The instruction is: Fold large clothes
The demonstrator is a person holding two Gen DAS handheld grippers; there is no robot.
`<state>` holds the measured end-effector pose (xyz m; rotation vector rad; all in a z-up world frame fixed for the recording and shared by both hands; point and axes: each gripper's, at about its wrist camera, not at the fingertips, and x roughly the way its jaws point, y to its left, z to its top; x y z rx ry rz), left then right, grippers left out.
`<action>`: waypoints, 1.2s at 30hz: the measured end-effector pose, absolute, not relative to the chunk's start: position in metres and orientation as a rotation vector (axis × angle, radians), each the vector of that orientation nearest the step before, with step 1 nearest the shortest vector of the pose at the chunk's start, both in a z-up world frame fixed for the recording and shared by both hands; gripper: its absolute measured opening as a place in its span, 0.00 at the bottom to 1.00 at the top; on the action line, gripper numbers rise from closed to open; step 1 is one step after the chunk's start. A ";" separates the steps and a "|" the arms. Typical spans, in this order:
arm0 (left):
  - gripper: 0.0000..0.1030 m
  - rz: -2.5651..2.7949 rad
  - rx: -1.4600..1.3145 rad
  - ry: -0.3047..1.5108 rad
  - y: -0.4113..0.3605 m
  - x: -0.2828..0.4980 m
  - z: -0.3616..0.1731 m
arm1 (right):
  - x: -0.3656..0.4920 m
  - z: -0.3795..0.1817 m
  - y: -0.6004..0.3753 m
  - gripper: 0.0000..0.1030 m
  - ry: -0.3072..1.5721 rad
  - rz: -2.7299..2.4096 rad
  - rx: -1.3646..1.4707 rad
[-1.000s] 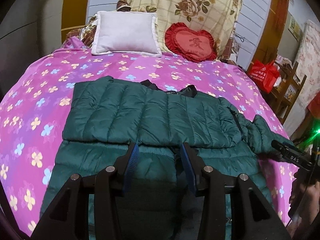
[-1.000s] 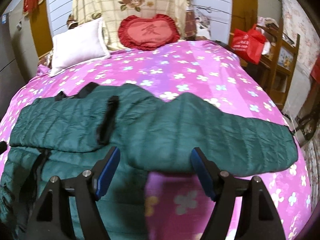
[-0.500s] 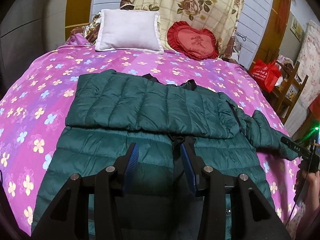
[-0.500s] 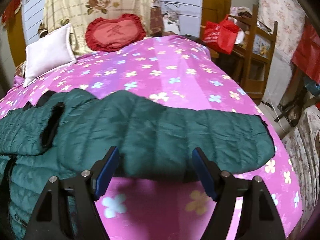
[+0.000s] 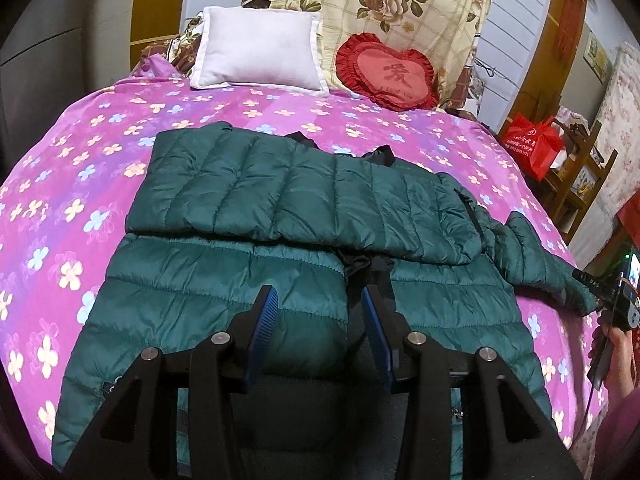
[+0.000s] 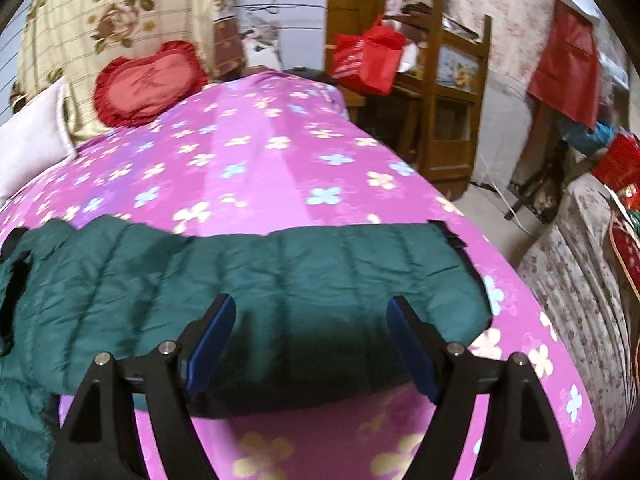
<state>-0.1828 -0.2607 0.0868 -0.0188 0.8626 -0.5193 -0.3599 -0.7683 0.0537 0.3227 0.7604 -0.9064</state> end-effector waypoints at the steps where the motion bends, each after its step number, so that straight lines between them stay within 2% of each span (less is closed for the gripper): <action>1: 0.48 -0.520 -0.018 0.865 -0.260 -0.183 0.086 | -0.362 0.052 -0.771 0.79 0.760 -0.912 0.323; 10: 0.48 -0.522 -0.007 0.883 -0.262 -0.183 0.080 | -0.379 0.042 -0.802 0.82 0.744 -0.999 0.336; 14: 0.47 -0.518 -0.010 0.886 -0.262 -0.182 0.079 | -0.395 0.041 -0.823 0.90 0.706 -1.062 0.393; 25: 0.48 -0.515 -0.011 0.905 -0.263 -0.176 0.076 | -0.404 0.011 -0.866 0.90 0.746 -1.000 0.592; 27: 0.48 -0.515 -0.012 0.906 -0.262 -0.175 0.076 | -0.402 0.011 -0.862 0.83 0.752 -0.999 0.568; 28: 0.48 -0.515 -0.012 0.906 -0.262 -0.175 0.076 | -0.400 0.012 -0.861 0.76 0.756 -0.991 0.555; 30: 0.48 -0.515 -0.014 0.904 -0.262 -0.175 0.076 | -0.401 0.015 -0.859 0.31 0.755 -0.955 0.556; 33: 0.48 -0.522 -0.024 0.898 -0.259 -0.175 0.079 | -0.404 0.025 -0.852 0.18 0.739 -0.909 0.575; 36: 0.48 -0.527 -0.029 0.888 -0.255 -0.177 0.082 | -0.407 0.040 -0.840 0.16 0.696 -0.871 0.578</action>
